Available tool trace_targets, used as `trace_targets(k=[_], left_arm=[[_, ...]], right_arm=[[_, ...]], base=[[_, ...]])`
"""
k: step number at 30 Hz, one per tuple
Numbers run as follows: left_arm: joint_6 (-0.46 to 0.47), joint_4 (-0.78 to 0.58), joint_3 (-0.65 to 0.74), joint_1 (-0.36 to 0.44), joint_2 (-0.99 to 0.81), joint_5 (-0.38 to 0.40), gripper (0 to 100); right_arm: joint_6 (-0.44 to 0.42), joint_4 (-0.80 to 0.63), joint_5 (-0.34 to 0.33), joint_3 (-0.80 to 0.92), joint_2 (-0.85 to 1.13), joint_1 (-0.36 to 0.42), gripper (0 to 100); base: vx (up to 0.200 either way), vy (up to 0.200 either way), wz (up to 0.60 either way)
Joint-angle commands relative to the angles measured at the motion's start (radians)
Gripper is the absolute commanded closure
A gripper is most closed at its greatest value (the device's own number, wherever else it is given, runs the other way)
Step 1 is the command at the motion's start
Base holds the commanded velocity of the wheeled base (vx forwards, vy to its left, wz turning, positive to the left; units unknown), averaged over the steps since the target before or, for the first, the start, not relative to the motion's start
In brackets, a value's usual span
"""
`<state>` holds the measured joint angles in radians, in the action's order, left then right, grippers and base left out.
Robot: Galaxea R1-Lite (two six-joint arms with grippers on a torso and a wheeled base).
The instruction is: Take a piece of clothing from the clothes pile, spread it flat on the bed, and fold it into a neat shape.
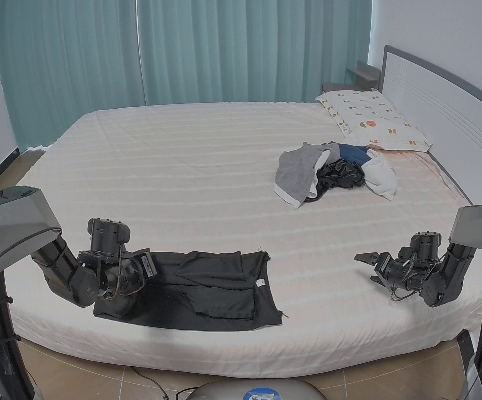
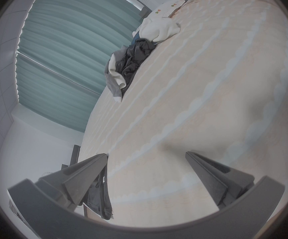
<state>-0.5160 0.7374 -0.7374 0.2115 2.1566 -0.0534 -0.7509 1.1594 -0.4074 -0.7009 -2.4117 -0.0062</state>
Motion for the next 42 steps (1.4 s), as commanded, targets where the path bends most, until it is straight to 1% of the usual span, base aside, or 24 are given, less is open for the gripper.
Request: trace_targets(k=[1,4,6,9,12,15,20,27,31,32,36,37,42], left_arm=[[-0.003,-0.035,-0.068,0.062,0.000,-0.026,100],[-0.003,-0.064,-0.106,0.118,0.019,-0.036,100],[-0.004,-0.073,-0.115,0.129,0.020,-0.040,100],[-0.032,-0.125,-0.161,0.158,0.040,-0.046,100],[-0.082,-0.161,-0.214,0.170,0.060,-0.060,100],[-0.115,-0.164,-0.270,0.170,0.101,-0.102,100],[-0.122,-0.188,-0.273,0.186,0.118,-0.103,100],[-0.133,-0.190,-0.292,0.197,0.144,-0.103,100],[-0.162,-0.191,-0.300,0.203,0.147,-0.103,100],[-0.170,-0.191,-0.301,0.206,0.151,-0.102,0],[-0.184,-0.188,-0.303,0.206,0.151,-0.102,0],[-0.205,-0.188,-0.303,0.206,0.143,-0.098,0],[-0.253,-0.185,-0.296,0.201,0.118,-0.094,0]], right_arm=[[0.004,0.000,-0.001,0.000,-0.001,0.000,0],[0.004,0.000,-0.001,0.000,-0.003,0.000,0],[0.005,0.000,-0.001,0.000,-0.003,0.000,0],[0.005,0.000,-0.001,0.000,-0.003,0.000,0],[0.005,0.000,-0.001,0.000,-0.003,0.000,0],[0.007,0.000,-0.001,0.001,-0.003,0.000,0],[0.007,0.000,0.001,0.000,-0.006,0.000,0],[0.018,0.000,-0.001,0.000,-0.009,0.000,0],[0.019,0.000,0.001,0.001,-0.009,0.002,0],[0.019,0.000,0.001,0.001,-0.009,0.002,0],[0.019,0.000,0.001,0.001,-0.009,0.002,0],[0.019,0.000,0.001,0.000,-0.009,0.002,0],[0.019,0.000,0.001,0.001,-0.009,0.002,0]], base=[[0.000,-0.200,0.00],[0.000,-0.200,0.00],[0.000,-0.200,0.00],[0.000,-0.200,0.00],[0.000,-0.200,0.00],[0.000,0.000,0.00],[0.000,0.000,0.00],[0.000,0.000,0.00],[0.000,0.000,0.00],[0.000,0.000,0.00],[0.000,0.000,0.00],[0.000,0.000,0.00],[0.000,0.000,0.00]])
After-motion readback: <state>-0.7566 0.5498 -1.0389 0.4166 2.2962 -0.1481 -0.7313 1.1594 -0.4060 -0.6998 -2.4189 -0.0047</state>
